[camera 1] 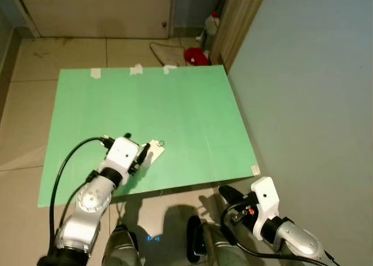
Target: Hang keys on a hook
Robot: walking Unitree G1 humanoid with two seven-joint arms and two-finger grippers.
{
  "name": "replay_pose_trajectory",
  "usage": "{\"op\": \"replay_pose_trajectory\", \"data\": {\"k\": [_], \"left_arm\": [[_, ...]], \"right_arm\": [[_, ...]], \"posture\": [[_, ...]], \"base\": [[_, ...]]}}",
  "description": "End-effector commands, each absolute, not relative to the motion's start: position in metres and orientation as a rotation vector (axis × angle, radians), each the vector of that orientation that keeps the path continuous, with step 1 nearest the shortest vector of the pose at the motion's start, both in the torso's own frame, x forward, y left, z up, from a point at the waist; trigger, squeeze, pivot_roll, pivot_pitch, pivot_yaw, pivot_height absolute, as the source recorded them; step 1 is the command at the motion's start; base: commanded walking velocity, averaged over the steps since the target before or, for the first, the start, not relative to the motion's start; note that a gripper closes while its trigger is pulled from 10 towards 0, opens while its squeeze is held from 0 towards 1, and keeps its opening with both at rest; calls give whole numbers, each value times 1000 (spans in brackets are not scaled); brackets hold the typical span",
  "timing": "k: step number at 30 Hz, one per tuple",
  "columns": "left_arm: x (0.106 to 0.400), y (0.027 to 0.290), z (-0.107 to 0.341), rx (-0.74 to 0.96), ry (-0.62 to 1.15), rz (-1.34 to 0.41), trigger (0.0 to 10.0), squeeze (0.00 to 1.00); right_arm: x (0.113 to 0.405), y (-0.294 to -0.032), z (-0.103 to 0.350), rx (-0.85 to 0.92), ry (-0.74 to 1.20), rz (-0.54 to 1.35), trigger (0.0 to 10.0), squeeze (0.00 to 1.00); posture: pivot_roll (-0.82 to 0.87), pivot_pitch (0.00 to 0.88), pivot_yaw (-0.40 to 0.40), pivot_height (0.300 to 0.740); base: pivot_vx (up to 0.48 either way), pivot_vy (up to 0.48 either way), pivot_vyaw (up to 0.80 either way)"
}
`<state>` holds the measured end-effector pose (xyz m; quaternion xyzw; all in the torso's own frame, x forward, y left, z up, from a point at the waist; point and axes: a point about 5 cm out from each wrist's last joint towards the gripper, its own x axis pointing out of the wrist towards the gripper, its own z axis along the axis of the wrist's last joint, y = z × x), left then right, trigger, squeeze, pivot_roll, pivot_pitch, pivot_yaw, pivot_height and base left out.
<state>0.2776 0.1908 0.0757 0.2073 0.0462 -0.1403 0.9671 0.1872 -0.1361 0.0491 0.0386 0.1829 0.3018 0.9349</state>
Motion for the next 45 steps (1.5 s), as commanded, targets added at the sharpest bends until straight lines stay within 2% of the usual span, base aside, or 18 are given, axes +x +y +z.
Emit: {"op": "replay_pose_trajectory", "data": {"k": [1,9,12,15,18,26,45], "left_arm": [[277,193,65,423,141,-274,10000,0],[315,172,57,462,184,-302,10000,0],[328,166,62,475,195,-333,10000,0],[334,166,61,479,222,-358,10000,0],[333,165,56,484,244,-375,10000,0],[333,162,53,487,251,-401,10000,0],[321,170,41,493,251,-345,10000,0]], "right_arm": [[179,-142,44,70,399,606,10000,0],[140,-152,55,62,439,611,10000,0],[114,-165,61,54,485,563,10000,0],[90,-174,68,55,530,510,10000,0],[79,-172,72,63,545,497,10000,0],[66,-169,78,77,577,484,10000,0],[68,-164,77,94,593,497,10000,0]], "posture": [[-91,199,-138,722],[-233,285,-185,722],[-328,332,-198,722],[-384,362,-208,722],[-414,380,-211,722],[-415,405,-211,722],[-382,413,-207,722]], "base": [[0,0,0],[0,0,0],[0,0,0],[0,0,0],[0,0,0],[0,0,0],[0,0,0]]}}
